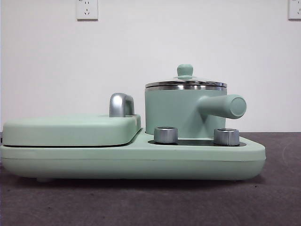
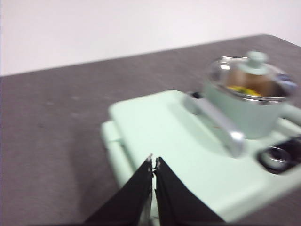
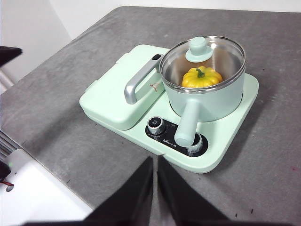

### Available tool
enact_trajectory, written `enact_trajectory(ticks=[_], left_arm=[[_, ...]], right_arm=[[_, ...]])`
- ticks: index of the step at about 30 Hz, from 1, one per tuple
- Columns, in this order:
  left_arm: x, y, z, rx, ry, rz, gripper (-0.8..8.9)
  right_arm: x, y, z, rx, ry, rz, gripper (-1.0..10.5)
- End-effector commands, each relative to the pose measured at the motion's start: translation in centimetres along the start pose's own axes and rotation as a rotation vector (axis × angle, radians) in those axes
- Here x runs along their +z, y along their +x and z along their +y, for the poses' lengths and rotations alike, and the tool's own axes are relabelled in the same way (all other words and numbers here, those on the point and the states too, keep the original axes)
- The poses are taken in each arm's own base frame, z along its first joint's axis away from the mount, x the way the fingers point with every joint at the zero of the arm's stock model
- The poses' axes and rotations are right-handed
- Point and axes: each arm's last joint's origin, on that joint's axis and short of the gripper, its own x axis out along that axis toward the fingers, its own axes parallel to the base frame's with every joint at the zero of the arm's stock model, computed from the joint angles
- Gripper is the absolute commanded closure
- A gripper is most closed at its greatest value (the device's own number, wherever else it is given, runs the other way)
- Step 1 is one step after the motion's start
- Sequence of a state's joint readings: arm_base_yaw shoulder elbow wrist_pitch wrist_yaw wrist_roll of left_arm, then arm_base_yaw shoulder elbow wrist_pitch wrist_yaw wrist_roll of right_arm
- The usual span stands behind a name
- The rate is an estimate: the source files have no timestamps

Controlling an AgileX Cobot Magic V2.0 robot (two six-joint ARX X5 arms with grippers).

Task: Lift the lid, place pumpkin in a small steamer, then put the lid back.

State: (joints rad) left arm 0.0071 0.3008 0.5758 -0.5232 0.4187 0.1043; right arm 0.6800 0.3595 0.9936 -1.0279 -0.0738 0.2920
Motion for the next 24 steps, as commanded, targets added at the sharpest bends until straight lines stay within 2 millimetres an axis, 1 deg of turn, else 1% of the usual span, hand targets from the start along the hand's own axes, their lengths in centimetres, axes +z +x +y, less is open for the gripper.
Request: enact_trajectory(ticks=[1, 2, 5, 9, 12, 15, 19, 24], left_arm=[[-1.9, 0.8, 0.5, 0.038, -0.020, -0.042, 8.04], [-2.9, 1.1, 0.6, 0.045, -0.057, -0.049, 8.04], [-5.5, 1.9, 0.9, 0.092, -0.057, -0.068, 8.04], [-8.8, 3.0, 1.5, 0.239, -0.146, -0.072, 8.04], [-10.6, 3.7, 1.8, 0.336, -0.223, -0.055, 8.04], [-12.0, 4.1, 1.9, 0.384, -0.242, -0.036, 8.04], [-13.1, 4.3, 1.8, 0.383, -0.243, -0.026, 8.04], [-12.7, 4.0, 1.7, 0.378, -0.230, -0.080, 8.04]], right_arm=[[0.3, -0.1, 0.1, 0.008, -0.008, -0.014, 9.3], [0.3, -0.1, 0.1, 0.007, -0.008, -0.013, 9.3], [0.3, -0.1, 0.1, 0.006, -0.008, -0.014, 9.3], [0.3, -0.1, 0.1, 0.007, -0.008, -0.013, 9.3], [0.3, -0.1, 0.1, 0.007, -0.008, -0.014, 9.3], [0.3, -0.1, 0.1, 0.007, -0.008, -0.014, 9.3], [0.3, -0.1, 0.1, 0.007, -0.008, -0.014, 9.3], [0.3, -0.1, 0.1, 0.007, -0.008, -0.014, 9.3]])
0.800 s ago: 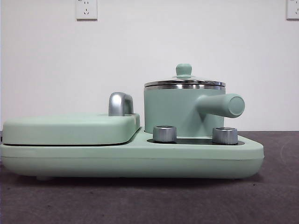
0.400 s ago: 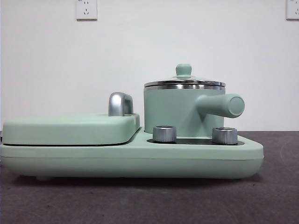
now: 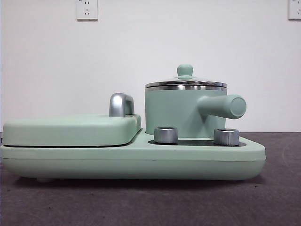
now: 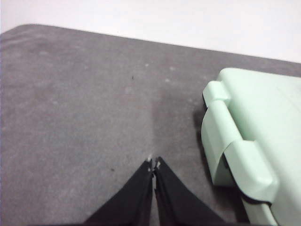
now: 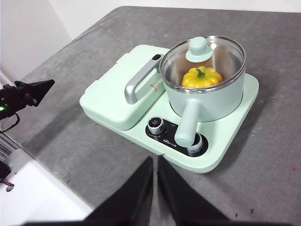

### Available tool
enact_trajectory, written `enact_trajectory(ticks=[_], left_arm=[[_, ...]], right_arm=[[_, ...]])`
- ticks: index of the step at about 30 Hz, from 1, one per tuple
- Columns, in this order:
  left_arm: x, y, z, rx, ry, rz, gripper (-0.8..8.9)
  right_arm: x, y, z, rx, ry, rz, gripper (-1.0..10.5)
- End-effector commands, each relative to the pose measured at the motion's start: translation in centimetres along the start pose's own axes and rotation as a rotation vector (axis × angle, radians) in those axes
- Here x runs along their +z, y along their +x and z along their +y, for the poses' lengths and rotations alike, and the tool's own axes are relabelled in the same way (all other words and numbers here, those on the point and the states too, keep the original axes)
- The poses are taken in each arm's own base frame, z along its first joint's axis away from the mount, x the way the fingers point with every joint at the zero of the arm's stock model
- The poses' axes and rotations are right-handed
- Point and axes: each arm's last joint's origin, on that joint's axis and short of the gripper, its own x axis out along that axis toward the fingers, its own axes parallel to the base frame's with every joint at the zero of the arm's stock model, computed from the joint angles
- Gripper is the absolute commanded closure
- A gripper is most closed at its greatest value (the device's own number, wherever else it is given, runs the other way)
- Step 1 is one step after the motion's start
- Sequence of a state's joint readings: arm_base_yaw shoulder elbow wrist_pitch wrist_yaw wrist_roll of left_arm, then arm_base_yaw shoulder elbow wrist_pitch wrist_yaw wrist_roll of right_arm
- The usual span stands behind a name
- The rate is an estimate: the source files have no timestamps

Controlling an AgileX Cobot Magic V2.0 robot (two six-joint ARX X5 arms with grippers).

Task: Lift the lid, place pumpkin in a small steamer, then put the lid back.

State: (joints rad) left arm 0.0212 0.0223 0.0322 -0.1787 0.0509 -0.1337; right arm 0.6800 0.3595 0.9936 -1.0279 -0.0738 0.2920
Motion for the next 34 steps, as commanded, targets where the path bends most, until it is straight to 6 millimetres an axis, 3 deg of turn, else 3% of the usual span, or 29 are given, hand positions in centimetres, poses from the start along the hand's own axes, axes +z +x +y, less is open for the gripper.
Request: enact_trajectory(ticks=[1, 23, 26, 31, 34], left_arm=[[-0.5, 0.1, 0.0, -0.002, -0.010, 0.004, 8.04], [-0.6, 0.1, 0.0, -0.002, -0.010, 0.007, 8.04], [-0.6, 0.1, 0.0, -0.002, -0.010, 0.007, 8.04], [-0.6, 0.1, 0.0, -0.002, -0.010, 0.008, 8.04], [-0.6, 0.1, 0.0, -0.002, -0.010, 0.008, 8.04]], right_arm=[[0.3, -0.1, 0.1, 0.007, -0.008, -0.014, 9.3], [0.3, -0.1, 0.1, 0.009, -0.009, -0.018, 9.3], [0.0, 1.9, -0.2, 0.002, -0.004, -0.076, 9.3], [-1.6, 7.8, -1.9, 0.035, -0.012, -0.275, 9.3], [-3.1, 9.7, -3.3, -0.095, -0.115, -0.285, 9.3]])
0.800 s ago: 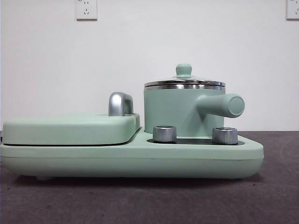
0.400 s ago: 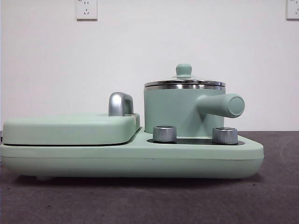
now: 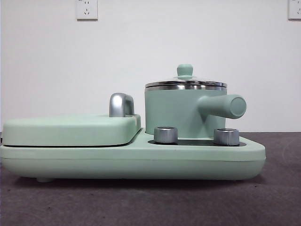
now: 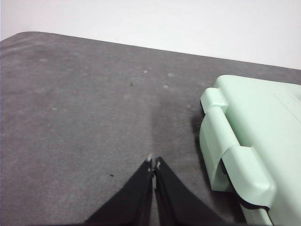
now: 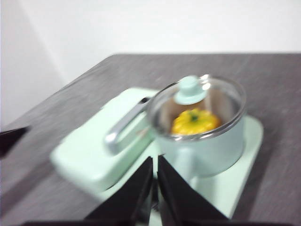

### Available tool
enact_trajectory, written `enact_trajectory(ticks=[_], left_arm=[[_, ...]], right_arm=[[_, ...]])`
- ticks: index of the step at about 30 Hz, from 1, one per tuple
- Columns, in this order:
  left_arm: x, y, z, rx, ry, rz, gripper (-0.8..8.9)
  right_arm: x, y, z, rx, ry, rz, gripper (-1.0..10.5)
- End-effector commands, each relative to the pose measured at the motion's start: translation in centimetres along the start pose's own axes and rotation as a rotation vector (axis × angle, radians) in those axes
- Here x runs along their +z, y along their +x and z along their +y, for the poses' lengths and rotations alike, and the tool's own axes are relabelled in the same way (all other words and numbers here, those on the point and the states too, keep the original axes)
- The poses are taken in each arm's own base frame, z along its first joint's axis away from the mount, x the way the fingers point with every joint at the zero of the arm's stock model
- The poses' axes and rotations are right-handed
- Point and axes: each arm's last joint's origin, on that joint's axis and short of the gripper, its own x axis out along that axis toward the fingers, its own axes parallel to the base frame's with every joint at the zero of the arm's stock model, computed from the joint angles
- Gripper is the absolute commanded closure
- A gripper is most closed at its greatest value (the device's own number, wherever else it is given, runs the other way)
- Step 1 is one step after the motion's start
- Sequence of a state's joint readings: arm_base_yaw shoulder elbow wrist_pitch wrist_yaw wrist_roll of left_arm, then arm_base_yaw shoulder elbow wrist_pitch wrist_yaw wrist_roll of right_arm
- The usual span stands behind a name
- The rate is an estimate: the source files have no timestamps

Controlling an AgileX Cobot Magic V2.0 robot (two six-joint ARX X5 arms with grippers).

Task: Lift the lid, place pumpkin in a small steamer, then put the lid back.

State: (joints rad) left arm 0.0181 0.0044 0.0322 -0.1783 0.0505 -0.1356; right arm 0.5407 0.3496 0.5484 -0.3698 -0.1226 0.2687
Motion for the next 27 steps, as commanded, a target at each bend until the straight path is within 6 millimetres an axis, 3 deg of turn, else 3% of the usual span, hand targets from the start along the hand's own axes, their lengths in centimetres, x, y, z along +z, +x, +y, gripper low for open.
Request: enact_trajectory(ticks=[1, 6, 12, 20, 27], left_arm=[[-0.7, 0.2, 0.1, 0.003, -0.009, 0.025, 8.04], [-0.7, 0.2, 0.1, 0.003, -0.009, 0.025, 8.04], [-0.7, 0.2, 0.1, 0.003, -0.009, 0.025, 8.04], [-0.7, 0.2, 0.1, 0.003, -0.009, 0.025, 8.04], [-0.7, 0.2, 0.1, 0.003, -0.009, 0.025, 8.04]], right_arm=[[-0.8, 0.7, -0.8, -0.124, -0.128, -0.031, 9.3], [-2.7, 0.1, -2.1, -0.301, -0.160, 0.011, 9.3], [-5.4, -1.1, -4.7, -0.540, -0.126, -0.098, 9.3], [-10.2, -0.6, -8.3, -0.767, -0.016, -0.152, 9.3], [-11.1, -0.5, -8.9, -0.805, -0.003, -0.129, 9.3]])
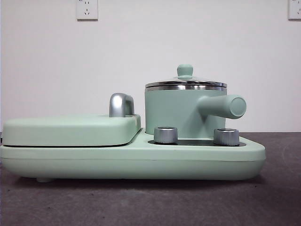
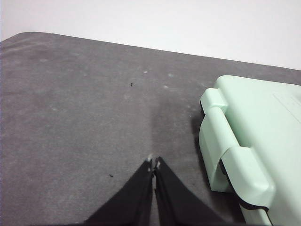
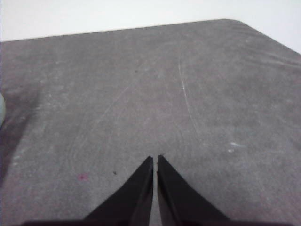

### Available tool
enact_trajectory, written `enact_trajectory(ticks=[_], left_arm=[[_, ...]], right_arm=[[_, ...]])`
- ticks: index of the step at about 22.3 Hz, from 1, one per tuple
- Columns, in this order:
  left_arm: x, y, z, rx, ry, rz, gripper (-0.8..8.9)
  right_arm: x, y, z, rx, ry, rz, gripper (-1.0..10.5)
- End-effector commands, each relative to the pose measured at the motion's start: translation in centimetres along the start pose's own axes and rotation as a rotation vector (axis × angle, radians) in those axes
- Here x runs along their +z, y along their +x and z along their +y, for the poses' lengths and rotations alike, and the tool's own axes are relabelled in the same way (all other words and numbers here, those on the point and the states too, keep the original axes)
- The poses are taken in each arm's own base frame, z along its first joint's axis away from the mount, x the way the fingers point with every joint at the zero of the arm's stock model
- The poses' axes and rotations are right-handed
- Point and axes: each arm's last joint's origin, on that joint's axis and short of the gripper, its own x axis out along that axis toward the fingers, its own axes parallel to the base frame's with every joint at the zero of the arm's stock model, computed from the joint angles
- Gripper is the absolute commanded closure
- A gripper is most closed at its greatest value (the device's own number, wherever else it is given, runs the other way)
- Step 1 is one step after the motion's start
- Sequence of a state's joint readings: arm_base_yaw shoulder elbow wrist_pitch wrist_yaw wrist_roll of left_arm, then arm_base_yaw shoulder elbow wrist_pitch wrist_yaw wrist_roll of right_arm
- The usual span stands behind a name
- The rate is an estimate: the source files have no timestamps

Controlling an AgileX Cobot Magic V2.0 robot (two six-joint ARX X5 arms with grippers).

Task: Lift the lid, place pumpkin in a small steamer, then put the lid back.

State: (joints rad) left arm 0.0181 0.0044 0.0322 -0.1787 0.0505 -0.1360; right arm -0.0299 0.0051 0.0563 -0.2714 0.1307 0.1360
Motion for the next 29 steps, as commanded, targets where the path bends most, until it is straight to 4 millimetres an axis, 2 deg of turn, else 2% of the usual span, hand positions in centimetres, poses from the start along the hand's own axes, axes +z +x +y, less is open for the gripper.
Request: enact_trajectory(ticks=[1, 8, 17, 29], left_arm=[[-0.67, 0.18, 0.09, 0.003, -0.009, 0.025, 8.04], [-0.66, 0.17, 0.09, 0.003, -0.009, 0.025, 8.04], [-0.66, 0.17, 0.09, 0.003, -0.009, 0.025, 8.04], [-0.66, 0.17, 0.09, 0.003, -0.009, 0.025, 8.04]], right_arm=[[0.01, 0.05, 0.00, -0.003, 0.014, -0.014, 9.3], [0.23, 0.44, 0.11, 0.026, 0.013, -0.126, 9.3], [-0.33, 0.46, 0.45, 0.155, -0.120, -0.066, 9.3], [-0.39, 0.46, 0.50, 0.171, -0.121, -0.059, 9.3]])
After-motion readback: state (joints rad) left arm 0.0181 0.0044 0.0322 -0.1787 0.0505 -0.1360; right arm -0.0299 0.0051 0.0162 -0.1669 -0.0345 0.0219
